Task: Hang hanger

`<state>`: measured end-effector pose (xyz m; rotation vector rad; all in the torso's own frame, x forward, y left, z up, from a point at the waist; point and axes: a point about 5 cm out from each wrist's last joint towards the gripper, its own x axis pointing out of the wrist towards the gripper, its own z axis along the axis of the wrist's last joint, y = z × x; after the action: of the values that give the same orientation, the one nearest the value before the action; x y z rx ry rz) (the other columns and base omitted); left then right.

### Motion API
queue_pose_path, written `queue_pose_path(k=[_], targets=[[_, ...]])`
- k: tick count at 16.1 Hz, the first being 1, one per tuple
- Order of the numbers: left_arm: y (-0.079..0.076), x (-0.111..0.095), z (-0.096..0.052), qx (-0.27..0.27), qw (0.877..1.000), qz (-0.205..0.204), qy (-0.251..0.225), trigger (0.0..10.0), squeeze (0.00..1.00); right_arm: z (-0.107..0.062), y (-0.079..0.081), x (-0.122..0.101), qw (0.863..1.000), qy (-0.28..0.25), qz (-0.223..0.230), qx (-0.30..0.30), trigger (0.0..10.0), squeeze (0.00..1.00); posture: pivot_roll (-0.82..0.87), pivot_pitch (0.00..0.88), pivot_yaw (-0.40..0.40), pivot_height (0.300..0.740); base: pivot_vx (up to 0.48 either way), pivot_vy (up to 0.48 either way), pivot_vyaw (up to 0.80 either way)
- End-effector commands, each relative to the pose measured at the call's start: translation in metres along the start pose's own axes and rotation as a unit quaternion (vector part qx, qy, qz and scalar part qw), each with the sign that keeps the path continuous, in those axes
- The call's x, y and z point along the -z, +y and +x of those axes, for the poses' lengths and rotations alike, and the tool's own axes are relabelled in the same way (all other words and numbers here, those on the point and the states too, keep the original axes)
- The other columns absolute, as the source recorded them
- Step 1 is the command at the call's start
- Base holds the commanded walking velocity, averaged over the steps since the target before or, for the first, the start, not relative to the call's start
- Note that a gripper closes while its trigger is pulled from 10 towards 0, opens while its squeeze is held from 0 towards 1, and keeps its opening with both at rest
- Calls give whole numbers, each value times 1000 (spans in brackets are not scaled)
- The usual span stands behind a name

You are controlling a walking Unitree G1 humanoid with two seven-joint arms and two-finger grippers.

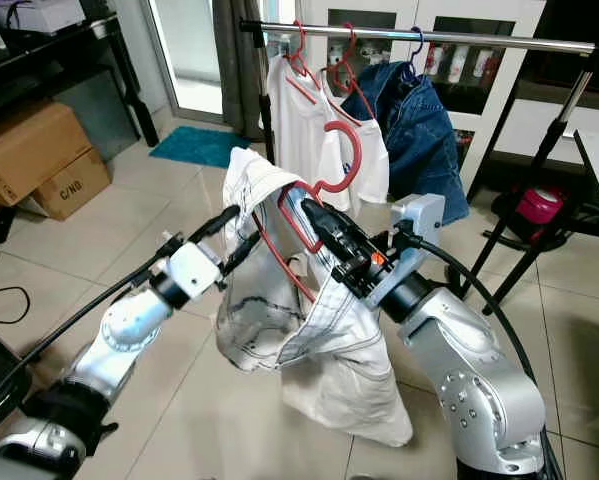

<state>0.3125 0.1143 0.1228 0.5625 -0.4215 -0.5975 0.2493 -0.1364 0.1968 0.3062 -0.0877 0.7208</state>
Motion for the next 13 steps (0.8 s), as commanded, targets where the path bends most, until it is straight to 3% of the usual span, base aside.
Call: queue_pose_path(k=[1,2,3,4,5,6,10,13], targets=[[6,8,1,-9,999,17,31,10000,945,6,7,-16,999,-43,-15,-30,0,0,-178,0,83,719,0,0,0],[10,12,1,-20,999,19,45,10000,565,6,7,-17,998,-44,-15,-32,0,0,-178,0,83,719,0,0,0],[14,15,1,-37,998,14,55,10000,325,5,8,-17,998,-45,-15,-33,0,0,-181,0,91,719,0,0,0],[17,16,1,-47,997,9,59,10000,325,5,8,-17,998,-46,-16,-33,0,0,-181,0,91,719,0,0,0],[18,17,1,-52,997,7,61,1020,102,5,8,-17,998,-47,-15,-32,0,0,-181,0,91,719,0,0,0],[19,18,0,-54,996,8,64,0,0,5,8,-16,998,-47,-15,-32,0,0,-181,0,91,719,0,0,0],[23,22,-3,-66,995,8,73,0,0,4,9,-15,998,-48,-13,-30,0,0,-174,0,96,719,0,0,0],[45,25,-11,-106,991,4,84,0,0,4,8,-14,998,-47,-12,-29,0,0,-174,0,96,719,0,0,0]])
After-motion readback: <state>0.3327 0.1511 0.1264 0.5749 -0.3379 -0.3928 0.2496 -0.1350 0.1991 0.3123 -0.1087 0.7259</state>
